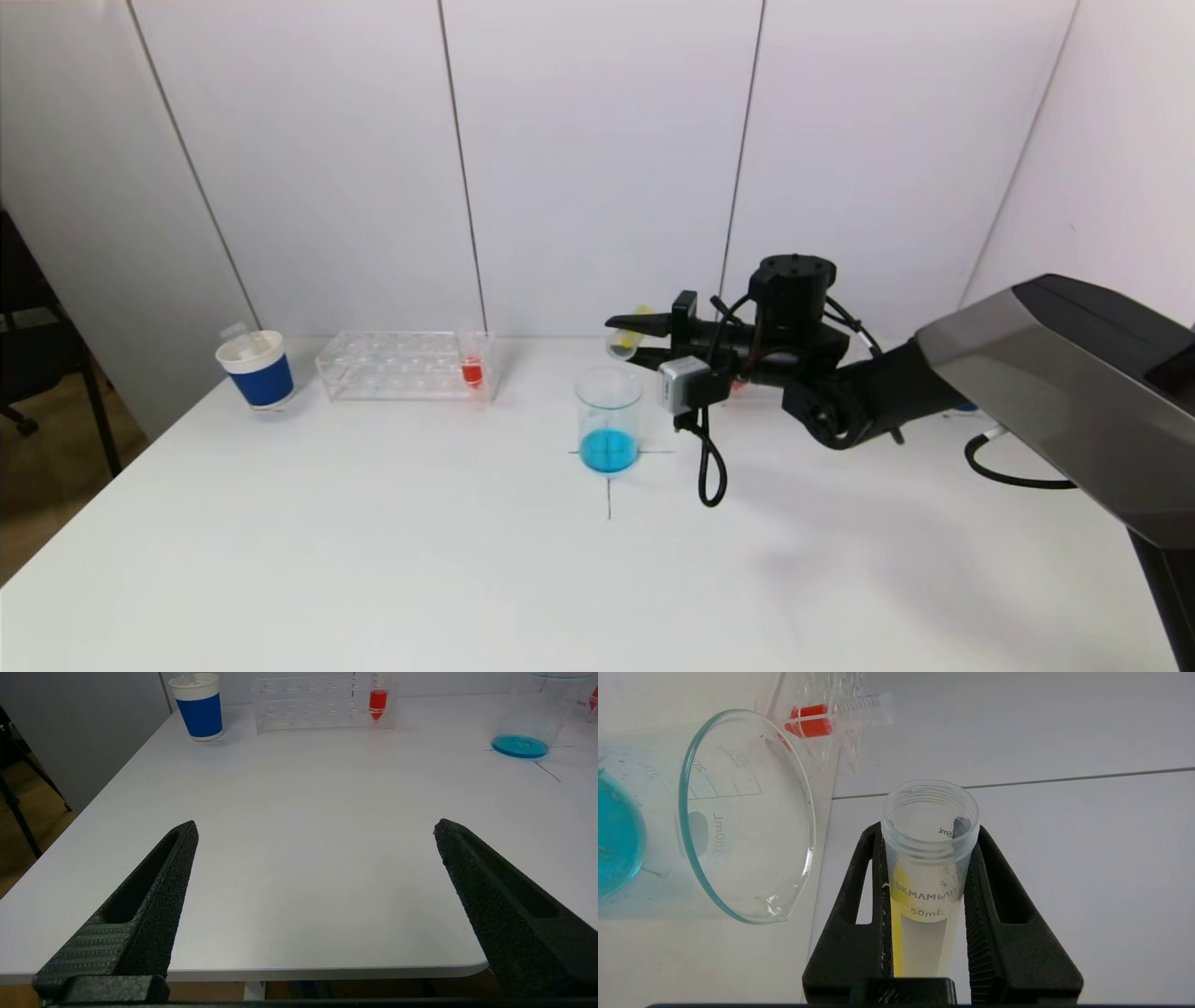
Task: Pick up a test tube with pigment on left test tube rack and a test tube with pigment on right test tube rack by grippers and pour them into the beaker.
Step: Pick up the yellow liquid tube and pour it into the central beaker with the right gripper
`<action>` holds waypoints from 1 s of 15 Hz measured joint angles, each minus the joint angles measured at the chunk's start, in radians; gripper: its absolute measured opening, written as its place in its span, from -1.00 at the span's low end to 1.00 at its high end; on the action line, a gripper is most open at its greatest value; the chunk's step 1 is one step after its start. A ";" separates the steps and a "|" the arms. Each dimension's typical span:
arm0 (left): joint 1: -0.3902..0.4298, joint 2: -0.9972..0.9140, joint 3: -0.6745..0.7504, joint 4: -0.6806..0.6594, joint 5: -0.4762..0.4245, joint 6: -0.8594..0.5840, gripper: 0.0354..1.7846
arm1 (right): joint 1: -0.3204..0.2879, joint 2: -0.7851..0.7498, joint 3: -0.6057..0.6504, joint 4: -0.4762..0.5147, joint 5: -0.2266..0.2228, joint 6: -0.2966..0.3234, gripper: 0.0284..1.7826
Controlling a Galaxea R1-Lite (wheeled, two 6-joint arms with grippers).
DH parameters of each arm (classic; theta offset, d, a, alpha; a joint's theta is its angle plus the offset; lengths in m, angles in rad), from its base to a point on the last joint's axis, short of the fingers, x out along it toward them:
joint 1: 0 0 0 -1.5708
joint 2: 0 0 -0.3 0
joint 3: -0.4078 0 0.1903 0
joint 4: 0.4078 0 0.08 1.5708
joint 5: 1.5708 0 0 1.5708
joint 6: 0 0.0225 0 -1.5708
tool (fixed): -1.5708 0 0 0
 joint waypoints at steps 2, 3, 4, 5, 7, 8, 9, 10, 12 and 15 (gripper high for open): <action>0.000 0.000 0.000 0.000 0.000 0.000 0.98 | 0.000 0.008 -0.011 0.001 0.006 -0.012 -0.47; 0.000 0.000 0.000 0.000 0.000 0.000 0.98 | 0.000 0.011 -0.022 0.001 0.008 -0.027 -0.47; 0.000 0.000 0.000 0.000 0.000 0.000 0.98 | 0.000 0.014 -0.032 0.003 0.010 -0.045 -0.47; 0.000 0.000 0.000 0.000 0.000 0.000 0.98 | 0.000 0.017 -0.039 0.005 0.012 -0.058 -0.47; 0.000 0.000 0.000 0.000 0.000 0.000 0.98 | 0.000 0.020 -0.044 0.007 0.012 -0.069 -0.47; 0.000 0.000 0.000 0.000 0.000 0.000 0.98 | 0.001 0.021 -0.046 0.008 0.012 -0.083 -0.47; 0.000 0.000 0.000 0.000 0.000 0.000 0.98 | 0.002 0.021 -0.050 0.010 0.012 -0.093 -0.47; 0.000 0.000 0.000 0.000 0.000 0.000 0.98 | 0.004 0.023 -0.055 0.011 0.012 -0.101 -0.47; 0.000 0.000 0.000 0.000 0.000 0.000 0.98 | 0.007 0.027 -0.070 0.014 0.012 -0.118 -0.47; 0.000 0.000 0.000 0.000 0.000 0.000 0.98 | 0.005 0.040 -0.116 0.022 0.011 -0.141 -0.47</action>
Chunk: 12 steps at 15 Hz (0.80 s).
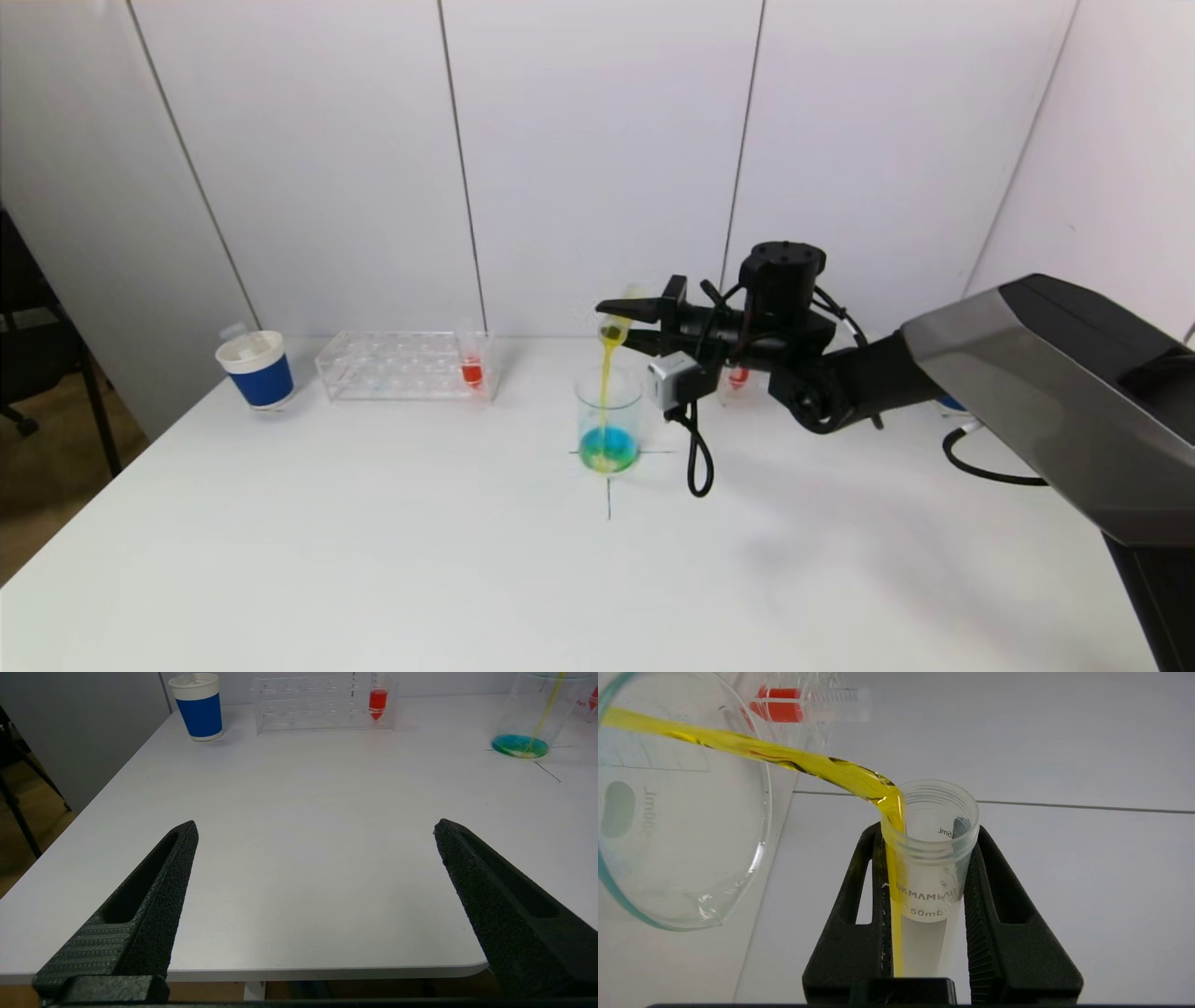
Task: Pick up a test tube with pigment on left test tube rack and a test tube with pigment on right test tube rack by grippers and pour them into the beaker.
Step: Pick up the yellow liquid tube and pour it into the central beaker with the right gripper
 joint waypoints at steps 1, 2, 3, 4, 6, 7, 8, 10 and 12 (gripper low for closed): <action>0.000 0.000 0.000 0.000 0.000 0.000 0.98 | -0.001 0.004 -0.011 0.006 0.000 -0.009 -0.47; 0.000 0.000 0.000 0.000 0.000 0.000 0.98 | -0.003 0.008 -0.021 0.018 0.000 -0.024 -0.47; 0.000 0.000 0.000 0.000 0.000 0.000 0.98 | -0.008 0.013 -0.031 0.025 0.000 -0.039 -0.47; 0.000 0.000 0.000 0.000 0.000 0.000 0.98 | -0.011 0.017 -0.040 0.027 0.000 -0.049 -0.47; 0.000 0.000 0.000 0.000 0.000 0.000 0.98 | -0.016 0.026 -0.061 0.042 -0.001 -0.076 -0.47; 0.000 0.000 0.000 0.000 0.000 0.000 0.98 | -0.018 0.029 -0.070 0.044 -0.002 -0.085 -0.47; 0.000 0.000 0.000 0.000 0.000 0.000 0.98 | -0.021 0.032 -0.076 0.045 -0.003 -0.094 -0.47; 0.000 0.000 0.000 0.000 0.000 0.000 0.98 | -0.024 0.036 -0.083 0.048 -0.010 -0.114 -0.47; 0.000 0.000 0.000 0.000 0.000 0.000 0.98 | -0.025 0.035 -0.087 0.048 -0.021 -0.137 -0.47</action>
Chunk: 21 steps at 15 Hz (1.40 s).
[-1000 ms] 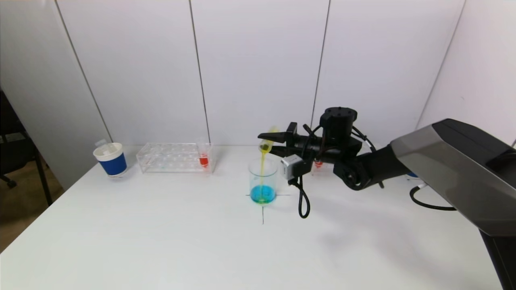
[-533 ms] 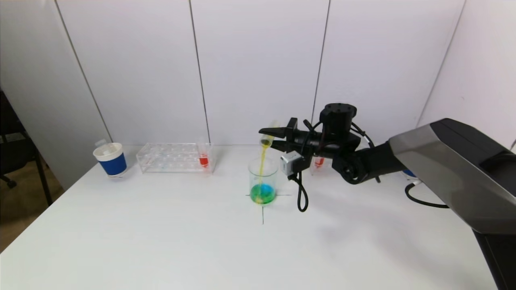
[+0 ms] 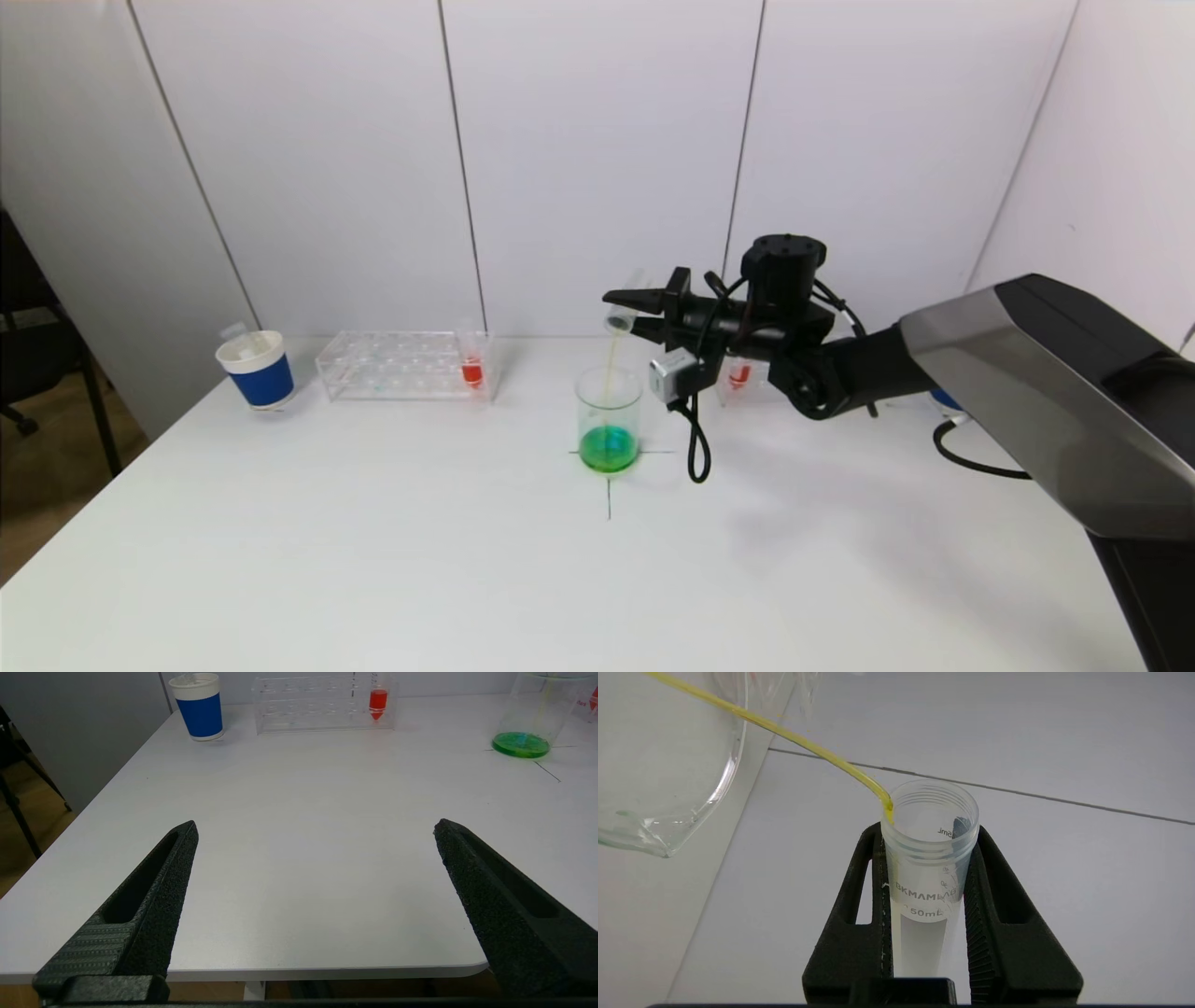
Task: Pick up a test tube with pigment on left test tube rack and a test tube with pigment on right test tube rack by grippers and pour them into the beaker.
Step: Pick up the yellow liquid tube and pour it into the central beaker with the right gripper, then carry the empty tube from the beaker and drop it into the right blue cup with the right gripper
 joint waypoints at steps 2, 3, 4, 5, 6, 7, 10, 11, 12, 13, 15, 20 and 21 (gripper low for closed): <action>0.000 0.000 0.000 0.000 0.000 0.000 0.98 | -0.001 -0.003 -0.002 0.000 -0.003 -0.019 -0.47; 0.000 0.000 0.000 0.000 0.000 0.000 0.98 | -0.003 -0.004 -0.002 0.000 -0.003 -0.029 -0.47; 0.000 0.000 0.000 0.000 0.000 0.000 0.98 | -0.005 -0.006 -0.002 -0.001 -0.006 -0.039 -0.47; 0.000 0.000 0.000 0.000 0.000 0.000 0.98 | -0.006 -0.008 -0.002 -0.002 -0.011 -0.045 -0.47; 0.000 0.000 0.000 0.000 0.000 0.000 0.98 | -0.006 -0.011 -0.001 -0.004 -0.016 -0.054 -0.47; -0.001 0.000 0.000 0.000 0.000 0.000 0.98 | -0.006 -0.013 0.000 -0.007 -0.019 -0.064 -0.47; -0.001 0.000 0.000 0.000 0.000 0.000 0.98 | -0.006 -0.019 0.001 -0.012 -0.036 -0.084 -0.47; 0.000 0.000 0.000 0.000 0.000 0.000 0.98 | -0.006 -0.020 0.002 -0.013 -0.038 -0.087 -0.47; 0.000 0.000 0.000 0.000 0.000 0.000 0.98 | -0.006 -0.021 0.004 -0.015 -0.040 -0.088 -0.47; -0.001 0.000 0.000 0.000 0.000 0.000 0.98 | -0.006 -0.022 0.005 -0.014 -0.041 -0.088 -0.47; -0.001 0.000 0.000 0.000 0.000 0.000 0.98 | -0.004 -0.023 0.007 -0.010 -0.041 -0.083 -0.47; -0.001 0.000 0.000 0.000 0.000 0.000 0.98 | 0.002 -0.044 0.049 -0.005 -0.042 0.077 -0.47; -0.001 0.000 0.000 0.000 0.000 0.000 0.98 | 0.002 -0.053 0.057 -0.011 -0.055 0.140 -0.47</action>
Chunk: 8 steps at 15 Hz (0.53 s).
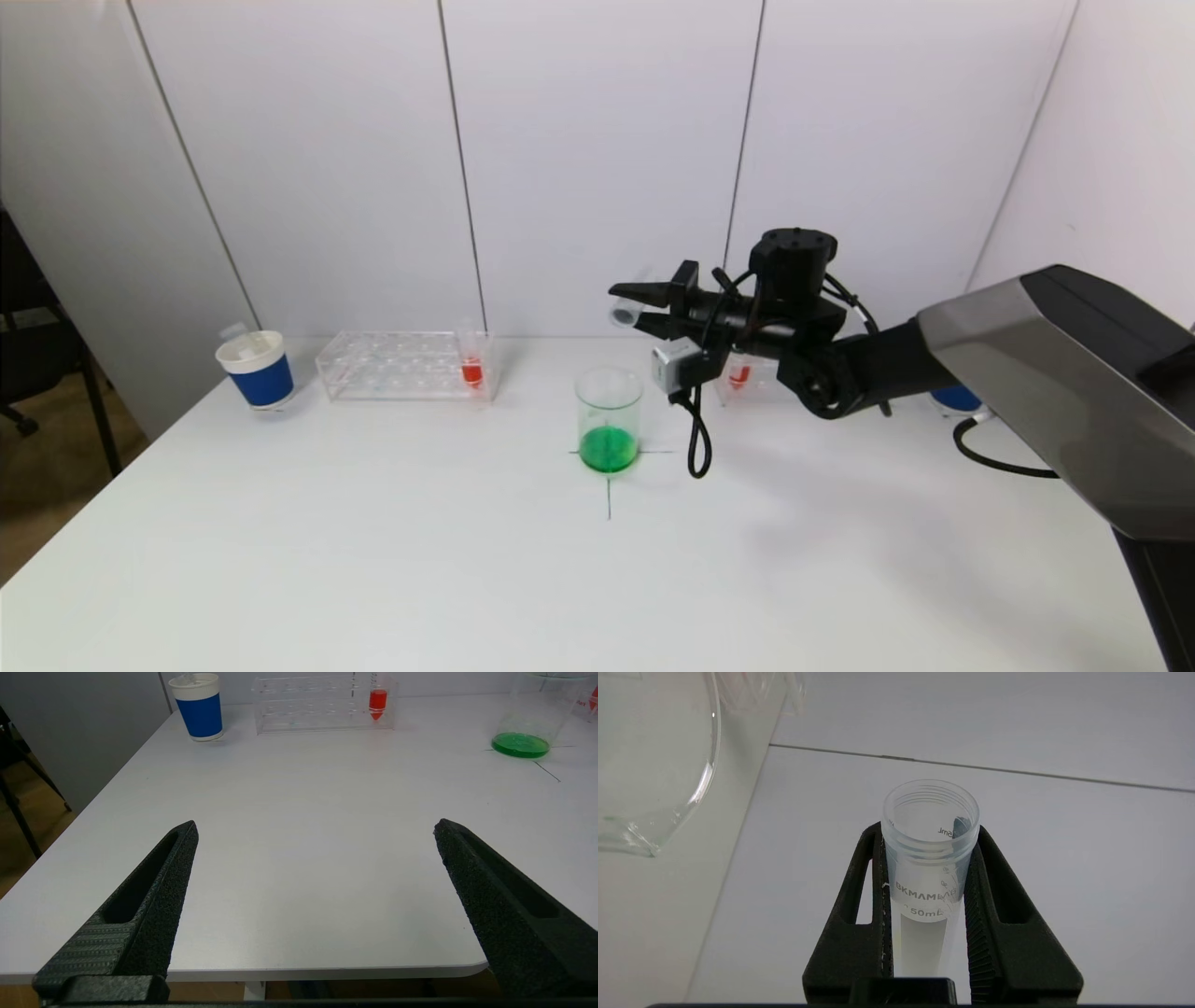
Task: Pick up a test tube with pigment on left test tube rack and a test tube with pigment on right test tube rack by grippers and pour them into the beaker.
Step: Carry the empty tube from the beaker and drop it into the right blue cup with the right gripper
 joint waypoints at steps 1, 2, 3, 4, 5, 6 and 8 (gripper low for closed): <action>0.000 0.000 0.000 0.000 0.000 0.000 0.98 | -0.004 -0.011 0.005 -0.006 -0.023 0.073 -0.47; 0.000 0.000 0.000 0.000 0.000 0.000 0.98 | -0.008 -0.023 0.007 -0.009 -0.046 0.146 -0.47; 0.001 0.000 0.000 0.000 0.000 0.000 0.98 | -0.012 -0.039 0.008 -0.009 -0.073 0.222 -0.47; 0.001 0.000 0.000 0.000 0.000 0.000 0.98 | -0.016 -0.059 0.008 -0.008 -0.109 0.309 -0.47; 0.001 0.000 0.000 0.000 0.000 0.000 0.98 | -0.020 -0.079 0.008 -0.003 -0.146 0.392 -0.47; 0.001 0.000 0.000 0.000 0.000 0.000 0.98 | -0.027 -0.100 0.008 0.002 -0.184 0.477 -0.47; 0.001 0.000 0.000 0.000 0.000 0.000 0.98 | -0.045 -0.143 0.007 0.016 -0.267 0.645 -0.47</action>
